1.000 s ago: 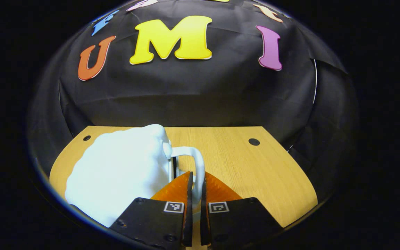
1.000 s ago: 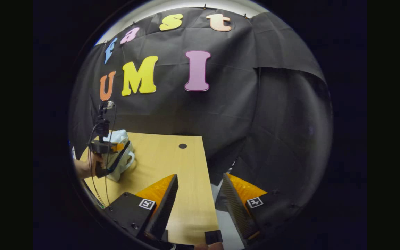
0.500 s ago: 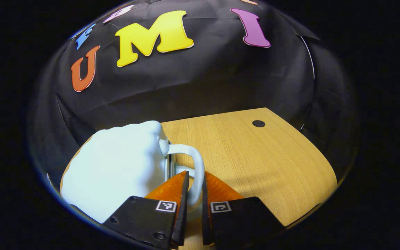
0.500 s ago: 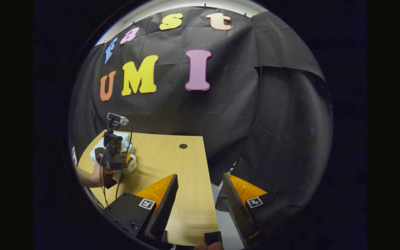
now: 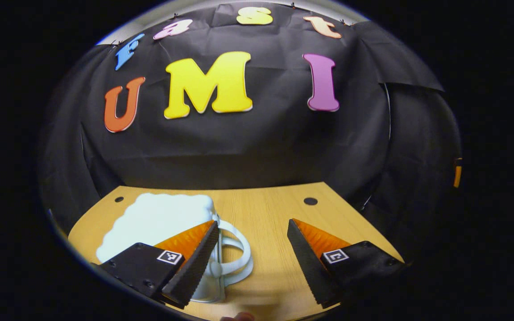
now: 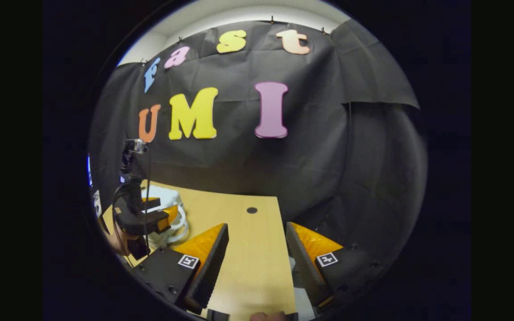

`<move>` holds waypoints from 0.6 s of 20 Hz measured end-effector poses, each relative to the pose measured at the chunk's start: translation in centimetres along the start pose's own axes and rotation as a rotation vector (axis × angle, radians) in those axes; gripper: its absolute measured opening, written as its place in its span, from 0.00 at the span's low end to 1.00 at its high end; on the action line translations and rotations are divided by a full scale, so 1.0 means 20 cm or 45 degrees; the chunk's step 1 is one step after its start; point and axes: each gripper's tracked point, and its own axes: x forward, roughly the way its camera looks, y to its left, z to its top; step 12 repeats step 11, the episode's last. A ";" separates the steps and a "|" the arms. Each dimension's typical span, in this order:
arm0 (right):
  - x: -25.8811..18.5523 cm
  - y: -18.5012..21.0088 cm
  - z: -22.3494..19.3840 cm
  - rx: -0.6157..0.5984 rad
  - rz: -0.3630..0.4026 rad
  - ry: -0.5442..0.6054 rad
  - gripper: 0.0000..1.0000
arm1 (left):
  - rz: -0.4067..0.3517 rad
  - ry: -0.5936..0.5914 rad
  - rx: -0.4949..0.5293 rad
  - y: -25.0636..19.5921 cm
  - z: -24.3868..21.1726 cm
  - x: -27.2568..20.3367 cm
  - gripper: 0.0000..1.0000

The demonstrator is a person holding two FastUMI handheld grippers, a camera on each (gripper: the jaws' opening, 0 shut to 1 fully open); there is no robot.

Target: First open the suitcase, pack the skin care products into it, and then close the suitcase.

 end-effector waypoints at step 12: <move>0.04 0.29 0.42 0.000 0.029 -0.335 0.77 | 0.102 -0.334 -0.046 0.13 0.65 -0.44 0.98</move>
